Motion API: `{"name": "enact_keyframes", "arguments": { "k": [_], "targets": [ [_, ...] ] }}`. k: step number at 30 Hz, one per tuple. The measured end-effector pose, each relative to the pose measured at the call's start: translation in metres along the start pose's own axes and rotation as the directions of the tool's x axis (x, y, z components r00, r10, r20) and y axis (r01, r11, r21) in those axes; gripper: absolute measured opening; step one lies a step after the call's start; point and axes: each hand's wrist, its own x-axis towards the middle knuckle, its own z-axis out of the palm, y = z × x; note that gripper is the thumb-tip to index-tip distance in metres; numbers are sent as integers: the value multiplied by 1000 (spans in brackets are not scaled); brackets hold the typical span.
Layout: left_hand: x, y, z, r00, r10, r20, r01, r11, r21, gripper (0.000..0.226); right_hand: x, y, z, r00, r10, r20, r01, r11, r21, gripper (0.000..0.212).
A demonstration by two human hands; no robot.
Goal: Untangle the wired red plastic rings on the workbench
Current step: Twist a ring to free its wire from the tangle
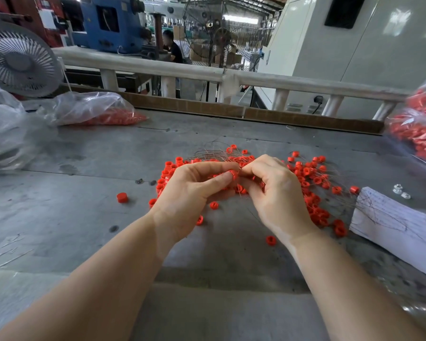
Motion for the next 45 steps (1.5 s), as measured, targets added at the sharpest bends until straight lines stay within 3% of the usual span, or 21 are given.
{"name": "enact_keyframes", "arguments": {
  "k": [8, 18, 25, 32, 45],
  "targets": [
    [0, 5, -1, 996, 45, -76, -48, 998, -42, 15, 0, 3, 0, 999, 48, 3, -48, 998, -32, 5],
    [-1, 7, -2, 980, 103, -170, -101, 995, 16, 26, 1, 5, -2, 990, 108, -90, -115, 991, -70, 9],
    [0, 9, -1, 979, 67, -192, -97, 984, -148, 18, 2, 5, -4, 988, 116, -102, -126, 986, -105, 10],
    [1, 8, -2, 977, -30, -213, -2, 988, -153, 16, 1, 9, -4, 986, 151, -63, -156, 984, -83, 9],
    [5, 9, -8, 956, -3, -293, -89, 950, -298, 21, 2, 11, -4, 979, 200, -48, -205, 968, -143, 12]
  ]
}}
